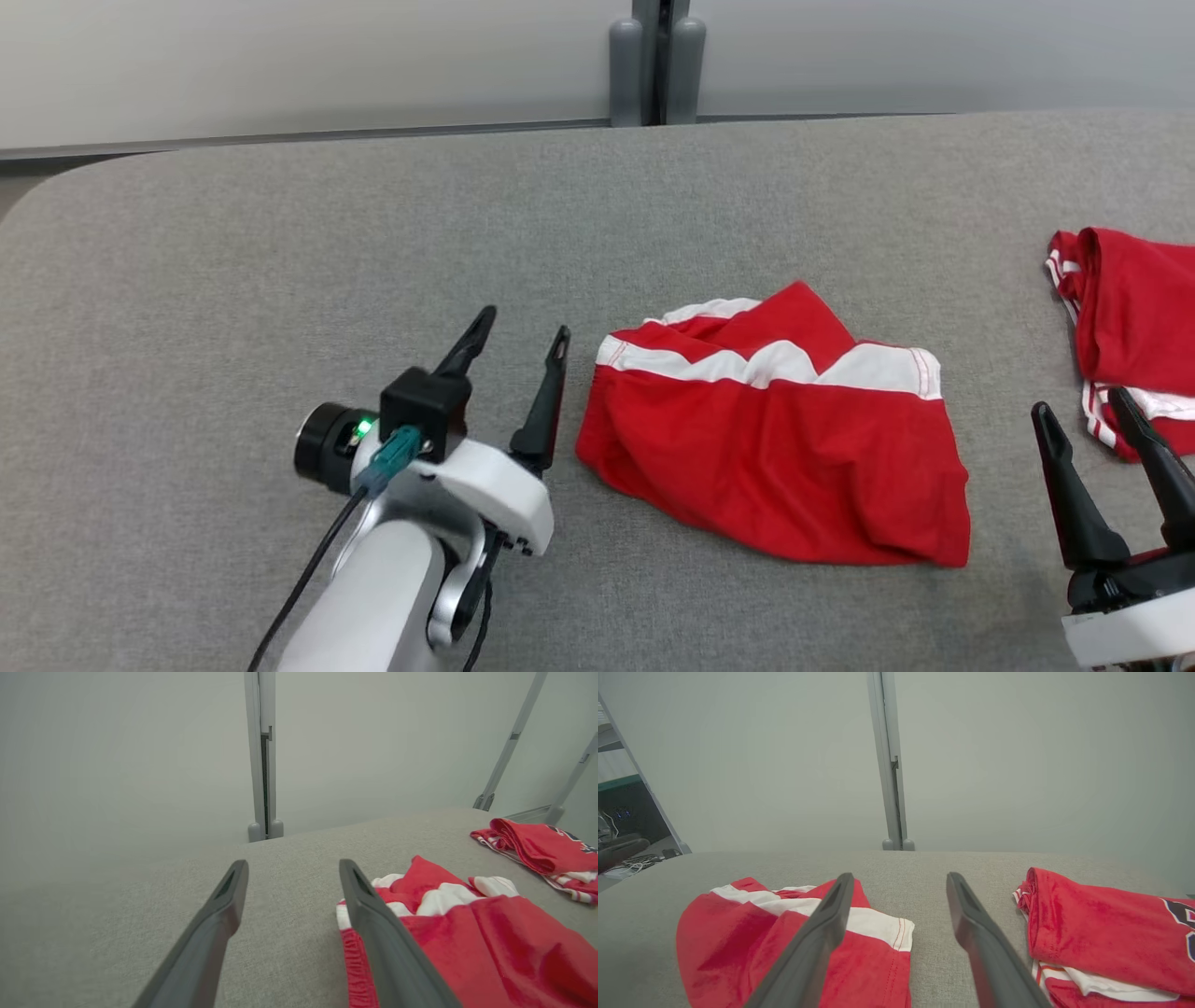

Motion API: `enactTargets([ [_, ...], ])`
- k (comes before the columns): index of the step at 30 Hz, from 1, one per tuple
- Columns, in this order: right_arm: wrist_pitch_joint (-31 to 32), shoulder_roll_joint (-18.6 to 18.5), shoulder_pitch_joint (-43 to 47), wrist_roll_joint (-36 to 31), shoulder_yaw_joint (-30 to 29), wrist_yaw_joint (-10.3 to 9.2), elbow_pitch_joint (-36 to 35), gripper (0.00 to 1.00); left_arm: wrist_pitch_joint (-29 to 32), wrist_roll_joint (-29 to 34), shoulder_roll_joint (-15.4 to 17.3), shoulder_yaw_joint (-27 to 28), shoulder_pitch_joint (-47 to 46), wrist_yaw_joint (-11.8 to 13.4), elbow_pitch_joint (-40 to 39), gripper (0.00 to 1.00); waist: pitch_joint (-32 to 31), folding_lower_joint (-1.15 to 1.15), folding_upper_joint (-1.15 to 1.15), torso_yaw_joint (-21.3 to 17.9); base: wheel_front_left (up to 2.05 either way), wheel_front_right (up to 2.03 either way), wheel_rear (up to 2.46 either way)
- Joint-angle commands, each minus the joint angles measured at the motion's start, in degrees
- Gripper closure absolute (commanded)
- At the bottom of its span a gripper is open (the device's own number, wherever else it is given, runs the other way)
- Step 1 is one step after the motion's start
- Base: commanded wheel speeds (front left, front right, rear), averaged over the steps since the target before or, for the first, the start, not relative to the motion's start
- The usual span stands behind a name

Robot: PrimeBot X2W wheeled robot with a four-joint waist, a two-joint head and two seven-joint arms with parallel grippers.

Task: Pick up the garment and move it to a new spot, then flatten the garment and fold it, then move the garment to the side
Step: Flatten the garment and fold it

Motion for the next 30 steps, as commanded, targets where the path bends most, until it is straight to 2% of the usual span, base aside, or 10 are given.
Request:
enactTargets([
  [1, -0.5, -0.4, -0.6, 0.4, 0.1, -0.04, 0.1, 0.0, 0.5, -0.6, 0.1, -0.5, -1.4, 0.3, 0.6, 0.0, 1.2, 0.0, 0.0, -1.2, 0.0, 0.0, 0.0],
  [4, -1.3, -1.3, -1.6, 2.0, 0.8, -0.04, 1.3, 0.0, 5.9, -6.5, 0.1, -5.7, -7.5, 2.3, 6.5, 0.0, 2.9, 0.0, 0.0, -3.0, 0.0, 0.0, 0.0],
  [10, -2.6, -2.2, -2.7, 3.7, 1.9, -0.04, 3.6, 0.0, 13.7, -13.5, 0.1, -10.6, -13.8, 4.4, 13.8, 0.0, 4.4, 0.0, 0.0, -4.5, 0.0, 0.0, 0.0],
  [11, -2.9, -2.4, -2.9, 3.9, 2.1, -0.04, 3.9, 0.0, 14.6, -14.2, 0.1, -11.1, -14.6, 4.8, 14.6, 0.16, 4.6, 0.0, 0.0, -4.7, 0.0, 0.0, 0.0],
  [15, -3.5, -2.9, -3.4, 4.6, 2.4, -0.04, 5.1, 0.0, 18.2, -17.4, 0.1, -13.1, -15.8, 6.0, 16.7, 0.92, 4.8, 0.0, 0.0, -4.9, 0.0, 0.0, 0.0],
  [16, -3.5, -3.0, -3.5, 4.7, 2.4, -0.04, 5.3, 0.0, 18.9, -18.1, 0.1, -13.5, -16.0, 5.8, 16.8, 1.0, 4.8, 0.0, 0.0, -4.9, 0.0, 0.0, 0.0],
  [26, -4.3, -4.7, -5.9, 6.0, 3.5, -0.04, 7.4, 0.0, 17.5, -19.1, 0.1, -16.4, -17.9, 7.5, 15.4, 1.0, 5.4, 0.0, 0.0, -3.6, 0.0, 0.0, 0.0],
  [30, -2.7, -7.2, -10.0, 7.9, 7.8, -0.04, 10.2, 0.0, 16.1, -19.3, 0.1, -17.2, -18.6, 8.1, 14.4, 1.0, 6.2, 0.0, 0.0, -2.7, 0.0, 0.0, 0.0],
])
